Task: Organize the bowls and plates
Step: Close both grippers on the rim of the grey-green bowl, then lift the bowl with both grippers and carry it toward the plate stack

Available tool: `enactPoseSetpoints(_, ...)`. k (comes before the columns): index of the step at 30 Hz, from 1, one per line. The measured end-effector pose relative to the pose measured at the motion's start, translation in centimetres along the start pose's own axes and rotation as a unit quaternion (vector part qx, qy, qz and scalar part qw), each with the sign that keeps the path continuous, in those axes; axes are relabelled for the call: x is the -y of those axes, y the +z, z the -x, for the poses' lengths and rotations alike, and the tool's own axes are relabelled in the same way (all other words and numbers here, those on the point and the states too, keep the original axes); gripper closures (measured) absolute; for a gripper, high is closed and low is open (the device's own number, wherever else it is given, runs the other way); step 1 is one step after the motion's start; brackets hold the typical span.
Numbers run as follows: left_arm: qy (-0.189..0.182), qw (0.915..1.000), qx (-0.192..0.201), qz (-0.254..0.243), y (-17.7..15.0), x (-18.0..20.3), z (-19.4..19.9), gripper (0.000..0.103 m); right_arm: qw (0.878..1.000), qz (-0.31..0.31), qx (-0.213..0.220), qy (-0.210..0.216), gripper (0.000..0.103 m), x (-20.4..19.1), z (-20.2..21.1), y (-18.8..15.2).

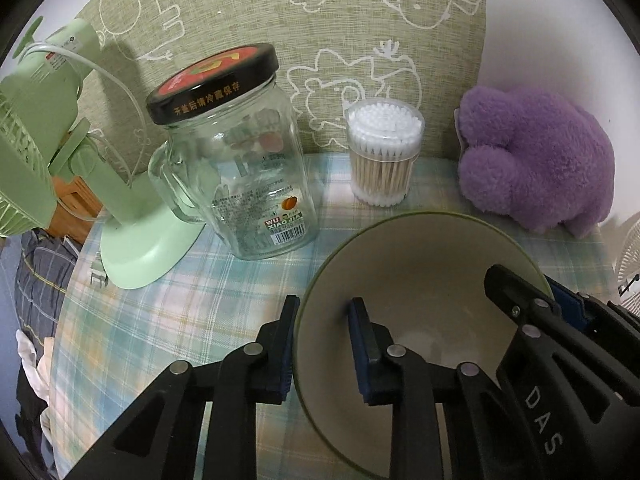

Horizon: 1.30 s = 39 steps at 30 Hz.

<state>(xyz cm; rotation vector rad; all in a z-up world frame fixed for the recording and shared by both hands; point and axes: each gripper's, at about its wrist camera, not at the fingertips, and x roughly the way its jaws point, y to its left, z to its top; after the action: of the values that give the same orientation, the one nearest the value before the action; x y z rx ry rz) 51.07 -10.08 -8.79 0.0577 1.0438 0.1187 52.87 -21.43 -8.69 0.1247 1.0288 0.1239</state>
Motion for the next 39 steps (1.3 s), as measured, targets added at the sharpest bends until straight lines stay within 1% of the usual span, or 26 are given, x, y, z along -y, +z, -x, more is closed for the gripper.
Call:
enactPoseSetpoints(4, 0.000, 1.0000, -0.001, -0.004, 0.0, 0.3, 0.3, 0.081, 1.000, 0.002, -0.006, -0.002, 0.081, 0.0, 0.2, -0.1)
enactPoseSetpoints(10, -0.004, 0.9999, 0.004, -0.009, -0.4, 0.6, 1.6, 0.081, 1.000, 0.003, -0.001, -0.006, 0.081, 0.2, 1.6, -0.3)
enactPoseSetpoints(18, -0.012, 0.9996, 0.018, -0.016, -0.7, 0.6, 5.0, 0.081, 1.000, -0.001, 0.010, -0.014, 0.081, 0.1, 4.9, -0.5)
enactPoseSetpoints(30, -0.026, 0.9982, 0.047, -0.028, -2.1, -1.1, 11.8, 0.081, 0.999, -0.007, 0.032, -0.026, 0.081, -1.7, 11.8, -2.1)
enactPoseSetpoints(39, -0.045, 0.9964, 0.058, -0.042, -4.9, -4.1, 16.7, 0.080, 0.998, -0.018, 0.046, -0.043, 0.081, -4.4, 17.7, -5.5)
